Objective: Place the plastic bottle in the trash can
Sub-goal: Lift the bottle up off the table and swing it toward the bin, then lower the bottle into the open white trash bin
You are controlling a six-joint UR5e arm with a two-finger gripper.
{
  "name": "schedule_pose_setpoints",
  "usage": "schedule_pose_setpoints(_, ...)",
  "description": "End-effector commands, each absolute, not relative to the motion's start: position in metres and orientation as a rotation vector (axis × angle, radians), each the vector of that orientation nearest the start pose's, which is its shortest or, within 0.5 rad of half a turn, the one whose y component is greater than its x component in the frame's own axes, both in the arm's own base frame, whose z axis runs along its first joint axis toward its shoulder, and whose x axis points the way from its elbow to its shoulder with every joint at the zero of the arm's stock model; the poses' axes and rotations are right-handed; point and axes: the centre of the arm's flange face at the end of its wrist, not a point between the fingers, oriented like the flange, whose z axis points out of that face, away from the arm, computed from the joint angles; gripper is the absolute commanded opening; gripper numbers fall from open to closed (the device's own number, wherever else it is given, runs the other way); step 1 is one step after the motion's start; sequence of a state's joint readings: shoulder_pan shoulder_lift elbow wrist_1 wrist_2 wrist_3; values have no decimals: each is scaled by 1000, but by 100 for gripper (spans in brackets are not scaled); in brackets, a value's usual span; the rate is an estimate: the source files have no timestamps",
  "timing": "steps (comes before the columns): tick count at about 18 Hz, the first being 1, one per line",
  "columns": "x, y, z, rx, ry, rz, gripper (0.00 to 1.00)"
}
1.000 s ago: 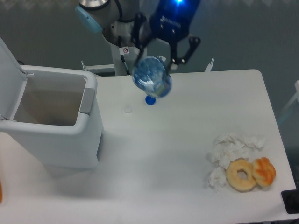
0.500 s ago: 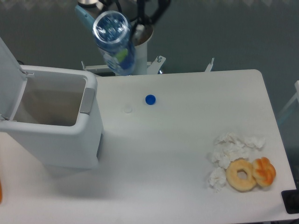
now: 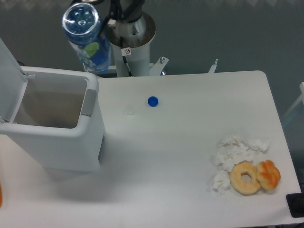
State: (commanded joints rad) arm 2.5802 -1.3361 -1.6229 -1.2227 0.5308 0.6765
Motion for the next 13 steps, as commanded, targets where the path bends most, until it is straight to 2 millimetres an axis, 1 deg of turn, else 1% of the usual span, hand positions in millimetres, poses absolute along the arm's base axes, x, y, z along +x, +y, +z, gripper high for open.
schedule_pose_setpoints(3,-216,406,654,-2007,18,-381,65)
schedule_pose_setpoints(7,-222,415,644,-1985,25,-440,65)
schedule_pose_setpoints(8,-220,417,643,-1986,31,-444,65)
schedule_pose_setpoints(10,-222,422,635,-1992,26,-465,65)
schedule_pose_setpoints(11,-220,425,633,-1994,32,-475,65)
schedule_pose_setpoints(13,-219,426,629,-1998,28,-486,65)
